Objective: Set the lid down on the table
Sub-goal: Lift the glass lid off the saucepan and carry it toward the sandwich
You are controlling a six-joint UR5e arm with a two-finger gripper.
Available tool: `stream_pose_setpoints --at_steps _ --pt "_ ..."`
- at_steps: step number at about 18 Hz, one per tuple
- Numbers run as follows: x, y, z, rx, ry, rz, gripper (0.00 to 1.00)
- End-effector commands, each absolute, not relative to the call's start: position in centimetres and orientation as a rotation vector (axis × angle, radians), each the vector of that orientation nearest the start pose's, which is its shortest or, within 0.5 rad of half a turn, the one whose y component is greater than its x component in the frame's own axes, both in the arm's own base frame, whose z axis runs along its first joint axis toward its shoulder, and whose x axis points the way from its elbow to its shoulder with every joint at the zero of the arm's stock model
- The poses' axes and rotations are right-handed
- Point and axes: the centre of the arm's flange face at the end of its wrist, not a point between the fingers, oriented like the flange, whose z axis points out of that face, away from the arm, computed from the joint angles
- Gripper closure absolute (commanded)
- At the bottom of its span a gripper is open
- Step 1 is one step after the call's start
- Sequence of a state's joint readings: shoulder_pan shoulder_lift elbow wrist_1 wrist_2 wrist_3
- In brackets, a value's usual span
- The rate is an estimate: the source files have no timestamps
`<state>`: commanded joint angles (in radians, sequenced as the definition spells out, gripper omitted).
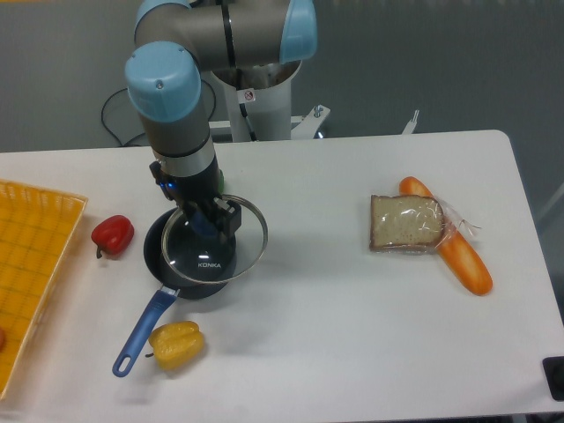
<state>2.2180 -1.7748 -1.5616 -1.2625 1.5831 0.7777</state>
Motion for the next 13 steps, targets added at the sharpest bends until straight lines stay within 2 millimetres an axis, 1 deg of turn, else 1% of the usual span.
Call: stream_pose_setpoints --at_steps 3,6,7,9,13 --pt "-25.5 54.0 42.0 -3.050 0.172 0.138 0.38" --pt "-25.8 53.9 42.2 -3.051 0.160 0.152 0.38" --pt "-26.5 53.6 42.0 -3.054 0.141 0.148 0.38" --pt "-26.9 53.3 42.0 -3.056 0.130 0.147 0.38" --pt "-28.9 52.5 41.1 -3.072 0.076 0.133 0.38"
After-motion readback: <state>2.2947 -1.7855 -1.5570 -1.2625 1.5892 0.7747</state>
